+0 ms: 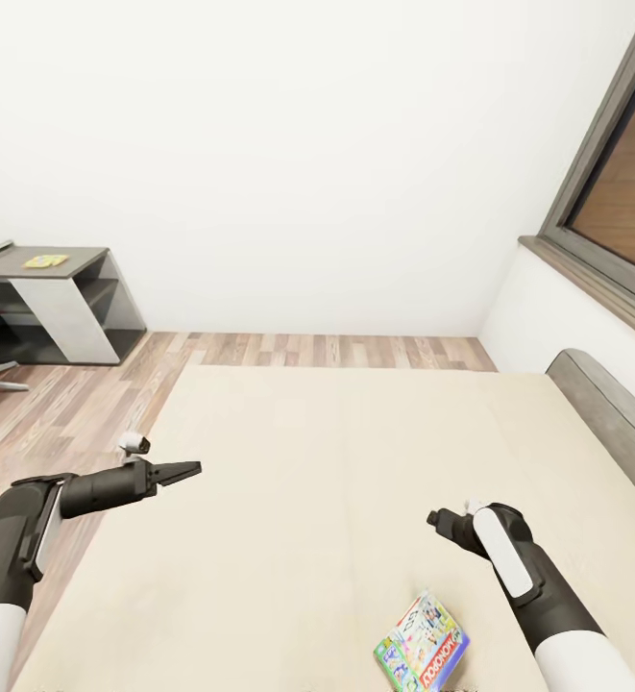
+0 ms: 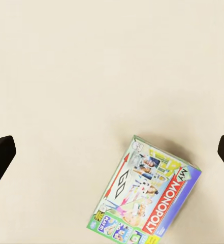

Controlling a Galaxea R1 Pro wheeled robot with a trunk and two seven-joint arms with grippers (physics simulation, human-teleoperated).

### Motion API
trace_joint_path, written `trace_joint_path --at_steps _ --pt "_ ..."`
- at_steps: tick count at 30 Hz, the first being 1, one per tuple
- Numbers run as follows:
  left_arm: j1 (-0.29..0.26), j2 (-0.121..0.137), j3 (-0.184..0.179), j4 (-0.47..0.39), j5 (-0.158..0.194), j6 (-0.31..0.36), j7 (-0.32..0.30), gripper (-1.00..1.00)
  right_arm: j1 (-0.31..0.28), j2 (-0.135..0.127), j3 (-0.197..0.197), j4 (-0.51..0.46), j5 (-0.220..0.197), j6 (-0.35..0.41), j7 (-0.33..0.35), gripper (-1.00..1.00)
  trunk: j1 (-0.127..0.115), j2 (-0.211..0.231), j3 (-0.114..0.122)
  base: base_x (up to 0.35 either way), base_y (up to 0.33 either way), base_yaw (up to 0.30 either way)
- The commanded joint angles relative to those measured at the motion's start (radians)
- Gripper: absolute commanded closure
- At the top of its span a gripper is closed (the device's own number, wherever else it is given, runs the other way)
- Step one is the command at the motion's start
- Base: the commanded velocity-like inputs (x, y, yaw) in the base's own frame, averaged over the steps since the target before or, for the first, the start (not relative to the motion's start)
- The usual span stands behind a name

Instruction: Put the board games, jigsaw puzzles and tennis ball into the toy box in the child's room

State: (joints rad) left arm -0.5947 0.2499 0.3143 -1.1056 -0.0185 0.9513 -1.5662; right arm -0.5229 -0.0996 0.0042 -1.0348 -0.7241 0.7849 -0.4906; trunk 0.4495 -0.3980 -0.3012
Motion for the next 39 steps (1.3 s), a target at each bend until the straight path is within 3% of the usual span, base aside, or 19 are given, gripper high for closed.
trace_joint_path --at_steps 1,30,39 --pt "-0.001 0.0 0.0 0.0 -0.002 0.011 -0.005 -1.0 -0.001 0.0 0.0 -0.001 -0.011 0.002 -0.009 -1.0 0.001 -0.002 -0.003 0.0 0.0 0.0" --pt "0.0 0.004 0.001 -0.005 -0.005 0.011 -0.005 -1.0 -0.002 0.008 -0.002 0.008 -0.011 -0.002 -0.008 -1.0 0.001 -0.002 -0.051 0.0 0.0 0.0" --pt "0.0 0.0 -0.002 -0.006 -0.007 0.011 -0.004 -1.0 -0.002 -0.001 -0.002 0.009 -0.009 -0.004 -0.008 -1.0 0.001 -0.002 -0.066 0.0 0.0 0.0"
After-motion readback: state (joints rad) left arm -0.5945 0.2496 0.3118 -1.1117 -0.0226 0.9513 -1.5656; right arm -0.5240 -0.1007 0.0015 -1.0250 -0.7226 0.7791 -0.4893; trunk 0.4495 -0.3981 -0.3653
